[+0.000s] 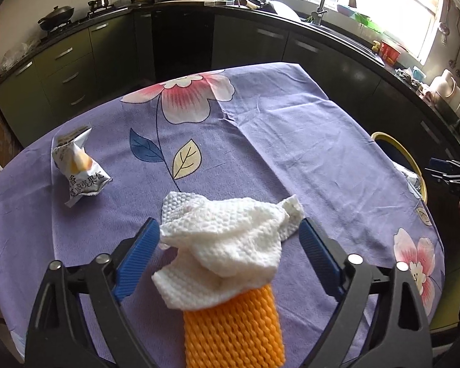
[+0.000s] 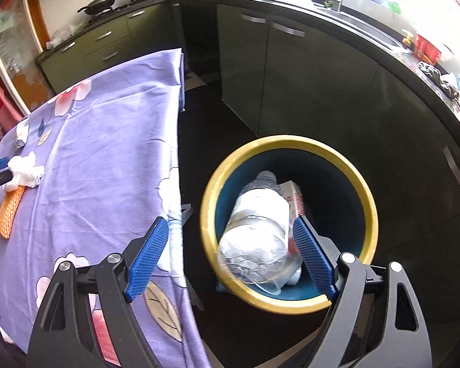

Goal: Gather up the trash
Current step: 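Grasp the white tissue with the left tool, then carry the white tissue over the bin and open the left tool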

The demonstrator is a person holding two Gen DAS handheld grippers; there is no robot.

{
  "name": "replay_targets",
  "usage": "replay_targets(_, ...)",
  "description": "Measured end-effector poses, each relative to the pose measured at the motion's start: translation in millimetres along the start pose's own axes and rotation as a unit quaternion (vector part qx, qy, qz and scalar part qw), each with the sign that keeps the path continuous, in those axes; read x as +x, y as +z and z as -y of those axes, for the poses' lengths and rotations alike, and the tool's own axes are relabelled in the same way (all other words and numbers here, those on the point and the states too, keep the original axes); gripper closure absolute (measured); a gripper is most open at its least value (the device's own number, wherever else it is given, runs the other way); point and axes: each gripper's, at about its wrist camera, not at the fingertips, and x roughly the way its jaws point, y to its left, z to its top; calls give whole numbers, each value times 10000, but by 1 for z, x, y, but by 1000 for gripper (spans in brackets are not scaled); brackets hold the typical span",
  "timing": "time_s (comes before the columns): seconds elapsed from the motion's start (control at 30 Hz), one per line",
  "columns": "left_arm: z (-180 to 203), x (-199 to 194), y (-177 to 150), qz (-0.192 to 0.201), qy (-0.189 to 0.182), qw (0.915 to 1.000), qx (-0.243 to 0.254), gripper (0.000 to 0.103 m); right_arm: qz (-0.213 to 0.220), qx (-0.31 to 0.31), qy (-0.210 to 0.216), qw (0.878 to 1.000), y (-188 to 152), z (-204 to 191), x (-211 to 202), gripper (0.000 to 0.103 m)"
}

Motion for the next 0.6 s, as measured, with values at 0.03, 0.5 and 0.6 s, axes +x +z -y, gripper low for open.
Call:
replay_targets(0.03,-1,1,1,-5,8,10000,-6,29,0,-20,21,10000,0,-3,0,21)
replay_targets(0.5,1,-21,11,311,-4,9995,76,91,-23,-18,164,9999,-4,-1,7,21)
replay_targets(0.6,2,-41,17,540,10,9985,84,92,-13,-6,186,9998,-6,0,7,21)
